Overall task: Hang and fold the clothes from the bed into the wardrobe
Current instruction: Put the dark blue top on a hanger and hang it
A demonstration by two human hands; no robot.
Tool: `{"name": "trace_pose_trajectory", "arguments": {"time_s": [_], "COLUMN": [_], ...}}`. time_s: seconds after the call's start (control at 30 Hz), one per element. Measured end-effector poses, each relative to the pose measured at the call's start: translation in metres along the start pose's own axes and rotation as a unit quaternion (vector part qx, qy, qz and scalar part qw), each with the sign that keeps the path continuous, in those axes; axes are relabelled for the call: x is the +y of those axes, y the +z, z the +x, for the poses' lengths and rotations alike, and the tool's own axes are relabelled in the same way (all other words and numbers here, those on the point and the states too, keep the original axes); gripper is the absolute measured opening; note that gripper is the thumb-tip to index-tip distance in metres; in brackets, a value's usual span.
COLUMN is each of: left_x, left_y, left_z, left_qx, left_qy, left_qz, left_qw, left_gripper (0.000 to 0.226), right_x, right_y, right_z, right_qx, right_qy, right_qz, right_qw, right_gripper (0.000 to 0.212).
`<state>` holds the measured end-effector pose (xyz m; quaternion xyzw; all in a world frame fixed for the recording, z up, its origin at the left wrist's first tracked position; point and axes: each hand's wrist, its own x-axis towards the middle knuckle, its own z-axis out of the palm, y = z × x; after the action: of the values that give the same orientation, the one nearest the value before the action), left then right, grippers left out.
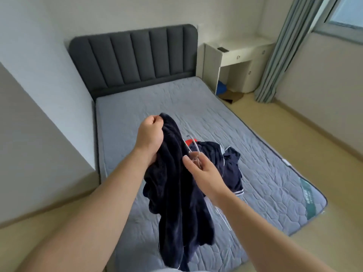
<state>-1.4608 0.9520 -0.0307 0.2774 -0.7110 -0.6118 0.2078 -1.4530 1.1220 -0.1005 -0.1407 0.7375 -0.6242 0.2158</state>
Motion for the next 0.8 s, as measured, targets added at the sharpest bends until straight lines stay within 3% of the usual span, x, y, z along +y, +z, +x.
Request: {"name": "trace_pose_trajectory", "arguments": {"time_s": [0.1, 0.23, 0.33, 0.4, 0.43, 0.53, 0.63, 0.7, 0.8], "left_x": [0.020, 0.037, 0.039, 0.040, 0.040, 0.037, 0.030, 0.022, 0.002], "left_y": [-0.009, -0.025, -0.040, -0.046, -0.048, -0.055, -0.069, -0.082, -0.097], "left_z": [-0.019, -0.035, -0.042, -0.049, -0.052, -0.057, -0.057, -0.057, -0.064], "left_qx": [-0.021, 0.081, 0.142, 0.130, 0.119, 0.074, -0.023, -0.071, -0.116], "left_qy": [-0.019, -0.077, -0.091, -0.082, -0.078, -0.078, -0.070, -0.035, 0.003], "left_qz": [-0.041, -0.113, -0.206, -0.234, -0.245, -0.298, -0.354, -0.297, -0.079], "left_qw": [0.999, 0.987, 0.964, 0.960, 0.959, 0.949, 0.932, 0.952, 0.990], "left_gripper": [0.020, 0.008, 0.019, 0.024, 0.027, 0.029, 0.039, 0.058, 0.077], "right_x": [-0.019, -0.043, -0.041, -0.043, -0.044, -0.049, -0.058, -0.068, -0.083], "right_y": [0.005, 0.015, 0.022, 0.028, 0.031, 0.037, 0.036, 0.035, 0.032], "right_z": [-0.005, -0.016, -0.018, -0.018, -0.017, -0.006, 0.009, 0.017, 0.027], "right_qx": [-0.077, -0.143, -0.156, -0.175, -0.171, -0.084, -0.025, -0.022, -0.024], "right_qy": [-0.018, -0.014, -0.050, -0.058, -0.063, -0.073, -0.070, -0.064, -0.052], "right_qz": [0.059, 0.113, 0.108, 0.087, 0.072, 0.030, -0.015, -0.005, 0.029], "right_qw": [0.995, 0.983, 0.981, 0.979, 0.981, 0.993, 0.997, 0.998, 0.998], "right_gripper": [0.044, 0.022, 0.042, 0.060, 0.059, 0.016, 0.009, 0.011, 0.015]}}
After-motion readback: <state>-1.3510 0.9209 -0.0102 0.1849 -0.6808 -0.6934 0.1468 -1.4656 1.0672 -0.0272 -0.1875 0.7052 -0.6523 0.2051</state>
